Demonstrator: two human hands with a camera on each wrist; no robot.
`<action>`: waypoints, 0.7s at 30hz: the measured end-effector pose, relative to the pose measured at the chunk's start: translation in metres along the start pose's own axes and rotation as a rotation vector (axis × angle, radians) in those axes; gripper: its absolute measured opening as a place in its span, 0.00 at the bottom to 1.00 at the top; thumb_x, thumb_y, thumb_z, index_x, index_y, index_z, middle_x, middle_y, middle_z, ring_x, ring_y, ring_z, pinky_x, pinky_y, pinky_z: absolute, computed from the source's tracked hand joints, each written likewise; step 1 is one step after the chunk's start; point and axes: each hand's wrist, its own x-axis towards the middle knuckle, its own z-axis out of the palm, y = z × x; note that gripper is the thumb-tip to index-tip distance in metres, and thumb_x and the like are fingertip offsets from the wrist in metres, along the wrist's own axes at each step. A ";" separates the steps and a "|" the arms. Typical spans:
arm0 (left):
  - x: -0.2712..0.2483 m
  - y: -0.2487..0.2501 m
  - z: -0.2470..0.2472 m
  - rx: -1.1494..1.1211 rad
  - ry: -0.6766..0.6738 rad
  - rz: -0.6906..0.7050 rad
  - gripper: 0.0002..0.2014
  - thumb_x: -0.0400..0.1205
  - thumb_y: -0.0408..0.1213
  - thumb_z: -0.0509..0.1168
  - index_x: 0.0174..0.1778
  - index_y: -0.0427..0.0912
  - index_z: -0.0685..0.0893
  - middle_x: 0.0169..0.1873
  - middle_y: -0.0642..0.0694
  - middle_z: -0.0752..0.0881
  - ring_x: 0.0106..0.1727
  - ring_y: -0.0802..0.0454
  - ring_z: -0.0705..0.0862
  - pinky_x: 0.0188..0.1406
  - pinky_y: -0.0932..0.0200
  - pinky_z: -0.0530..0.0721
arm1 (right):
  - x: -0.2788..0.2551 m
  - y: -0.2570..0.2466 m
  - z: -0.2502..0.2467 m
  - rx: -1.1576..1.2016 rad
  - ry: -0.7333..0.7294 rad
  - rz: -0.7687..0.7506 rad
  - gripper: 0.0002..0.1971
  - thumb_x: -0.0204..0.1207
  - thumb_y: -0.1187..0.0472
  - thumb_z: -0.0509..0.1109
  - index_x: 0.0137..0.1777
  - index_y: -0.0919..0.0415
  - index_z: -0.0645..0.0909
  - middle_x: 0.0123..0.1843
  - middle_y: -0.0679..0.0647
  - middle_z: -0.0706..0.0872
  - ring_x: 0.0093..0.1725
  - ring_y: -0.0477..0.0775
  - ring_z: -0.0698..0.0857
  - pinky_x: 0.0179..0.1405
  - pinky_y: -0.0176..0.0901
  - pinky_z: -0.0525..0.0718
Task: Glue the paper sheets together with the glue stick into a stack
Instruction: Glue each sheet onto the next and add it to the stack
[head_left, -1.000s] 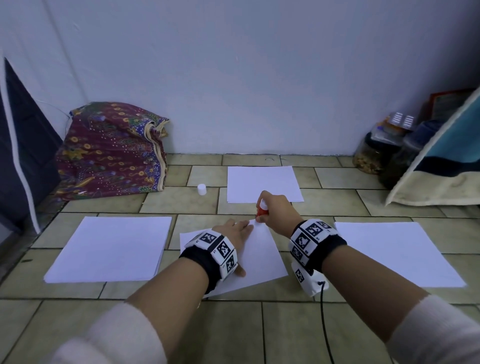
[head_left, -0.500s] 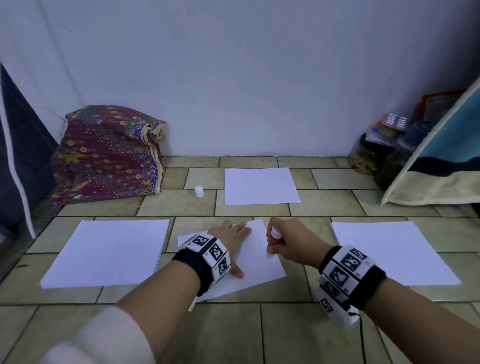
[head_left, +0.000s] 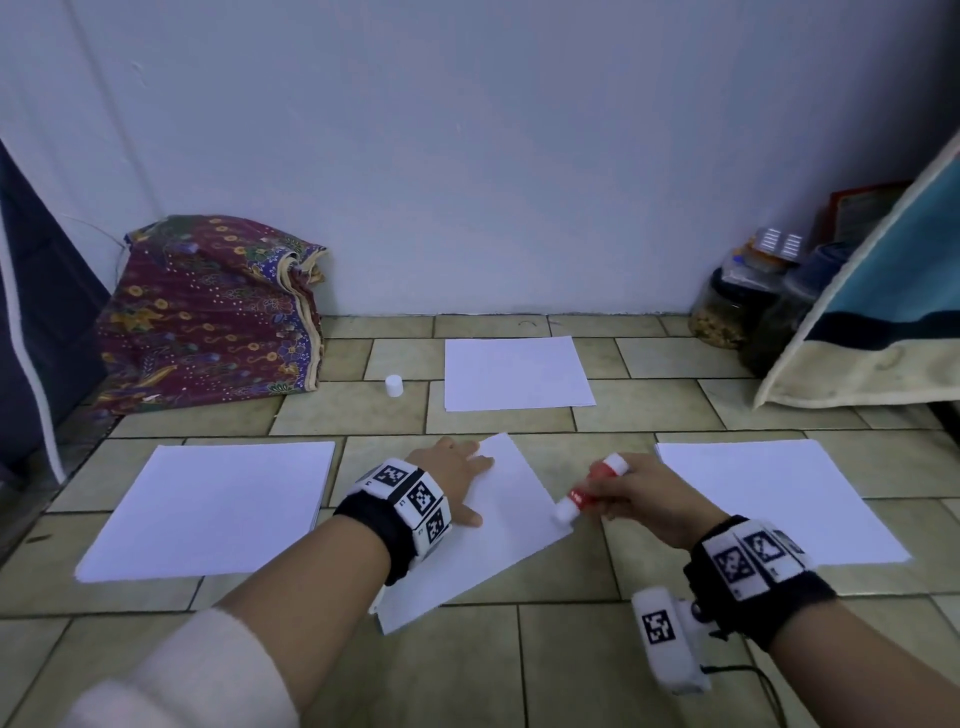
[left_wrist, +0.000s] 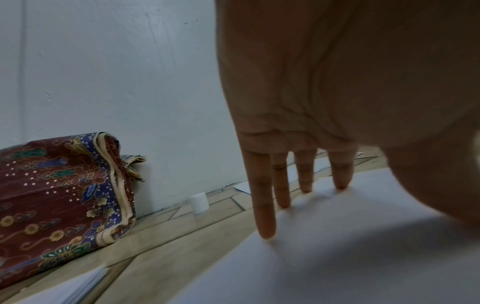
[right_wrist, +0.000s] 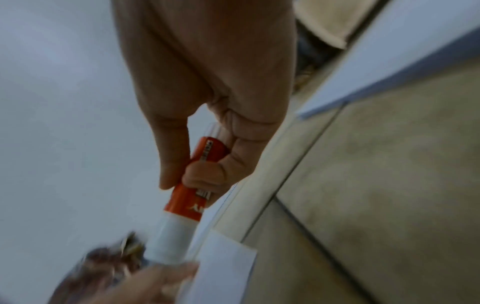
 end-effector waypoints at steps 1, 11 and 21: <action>-0.001 0.001 0.000 0.002 0.031 -0.035 0.41 0.79 0.59 0.65 0.83 0.48 0.55 0.82 0.45 0.56 0.80 0.45 0.58 0.68 0.46 0.73 | 0.003 0.000 -0.004 0.143 0.008 0.039 0.05 0.76 0.73 0.69 0.39 0.69 0.82 0.34 0.58 0.85 0.28 0.47 0.83 0.27 0.33 0.81; -0.005 0.010 0.012 -0.067 0.188 0.127 0.39 0.81 0.60 0.62 0.83 0.44 0.56 0.83 0.49 0.54 0.82 0.51 0.55 0.74 0.47 0.69 | 0.027 -0.008 0.001 0.477 0.222 -0.005 0.07 0.77 0.62 0.72 0.41 0.63 0.78 0.31 0.54 0.82 0.23 0.43 0.80 0.25 0.29 0.82; -0.007 -0.001 0.017 -0.200 0.219 -0.086 0.48 0.70 0.65 0.71 0.77 0.39 0.61 0.76 0.45 0.66 0.75 0.48 0.65 0.67 0.48 0.75 | 0.057 -0.024 0.058 -0.269 0.259 -0.380 0.08 0.73 0.63 0.77 0.44 0.55 0.79 0.42 0.55 0.87 0.43 0.60 0.87 0.48 0.56 0.88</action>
